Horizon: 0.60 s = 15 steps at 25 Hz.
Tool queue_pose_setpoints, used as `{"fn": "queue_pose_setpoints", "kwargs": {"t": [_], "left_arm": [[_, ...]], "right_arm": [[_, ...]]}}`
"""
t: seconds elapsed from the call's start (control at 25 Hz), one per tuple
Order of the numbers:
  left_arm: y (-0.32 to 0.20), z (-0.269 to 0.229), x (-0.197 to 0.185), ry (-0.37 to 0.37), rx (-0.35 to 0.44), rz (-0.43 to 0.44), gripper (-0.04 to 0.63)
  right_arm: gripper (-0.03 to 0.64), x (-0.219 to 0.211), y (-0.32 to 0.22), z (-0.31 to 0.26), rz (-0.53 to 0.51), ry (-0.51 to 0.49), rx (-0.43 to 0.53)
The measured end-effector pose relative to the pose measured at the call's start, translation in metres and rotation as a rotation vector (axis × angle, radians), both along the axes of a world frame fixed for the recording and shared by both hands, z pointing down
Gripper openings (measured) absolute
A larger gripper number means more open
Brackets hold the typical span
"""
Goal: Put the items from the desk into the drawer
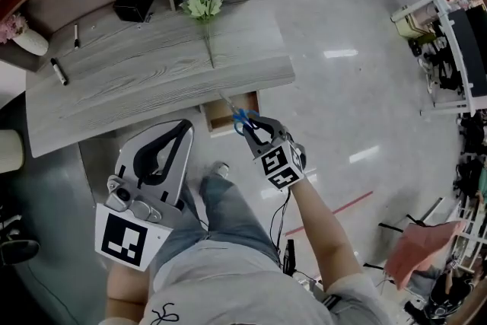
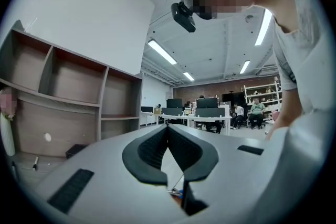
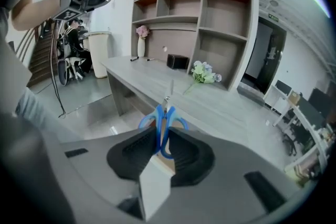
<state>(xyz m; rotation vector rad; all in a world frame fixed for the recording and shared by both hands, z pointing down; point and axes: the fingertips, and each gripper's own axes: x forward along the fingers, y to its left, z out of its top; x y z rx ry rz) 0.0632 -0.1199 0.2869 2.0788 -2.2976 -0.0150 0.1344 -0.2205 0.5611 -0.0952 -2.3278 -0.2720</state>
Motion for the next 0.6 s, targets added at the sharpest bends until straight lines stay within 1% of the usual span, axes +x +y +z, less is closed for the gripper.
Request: {"fn": "queue_pose_setpoints", "kwargs": {"t": [0.2, 0.4, 0.6], "left_arm": [[0.0, 0.008, -0.011, 0.008, -0.014, -0.014, 0.009], [-0.001, 0.011, -0.017, 0.004, -0.018, -0.039, 0.009], [-0.002, 0.016, -0.02, 0.013, -0.026, -0.066, 0.009]], "right_arm": [[0.084, 0.007, 0.001, 0.029, -0.051, 0.074, 0.006], [0.084, 0.017, 0.003, 0.057, -0.122, 0.161, 0.032], [0.084, 0.019, -0.006, 0.081, -0.157, 0.227, 0.042]]}}
